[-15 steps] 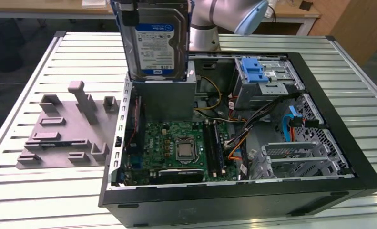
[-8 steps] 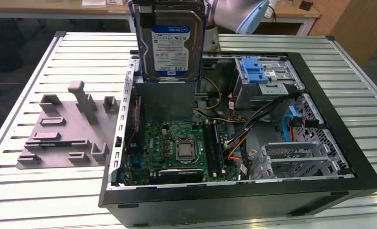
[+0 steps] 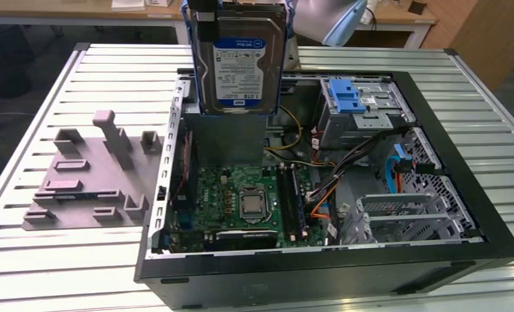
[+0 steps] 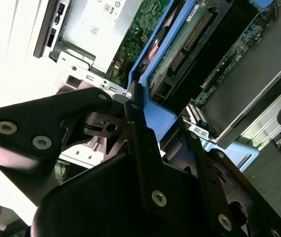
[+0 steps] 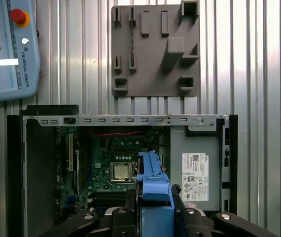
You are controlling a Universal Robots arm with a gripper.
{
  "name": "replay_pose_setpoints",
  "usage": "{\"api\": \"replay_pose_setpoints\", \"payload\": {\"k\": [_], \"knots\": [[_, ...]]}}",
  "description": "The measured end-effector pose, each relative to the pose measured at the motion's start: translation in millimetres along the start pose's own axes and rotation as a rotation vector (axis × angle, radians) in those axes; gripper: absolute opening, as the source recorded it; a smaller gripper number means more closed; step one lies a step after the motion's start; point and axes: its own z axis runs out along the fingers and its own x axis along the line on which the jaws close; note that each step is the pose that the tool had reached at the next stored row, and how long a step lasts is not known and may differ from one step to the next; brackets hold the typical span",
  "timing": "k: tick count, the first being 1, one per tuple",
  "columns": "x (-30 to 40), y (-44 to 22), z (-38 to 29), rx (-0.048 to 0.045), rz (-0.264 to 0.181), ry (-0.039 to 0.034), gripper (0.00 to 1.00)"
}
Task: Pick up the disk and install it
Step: 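Pick up the disk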
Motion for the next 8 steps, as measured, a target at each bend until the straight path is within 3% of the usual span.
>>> {"api": "replay_pose_setpoints", "payload": {"k": [8], "knots": [[0.9,0.0,0.1,0.0000,0.000,0.0000,0.36]]}}
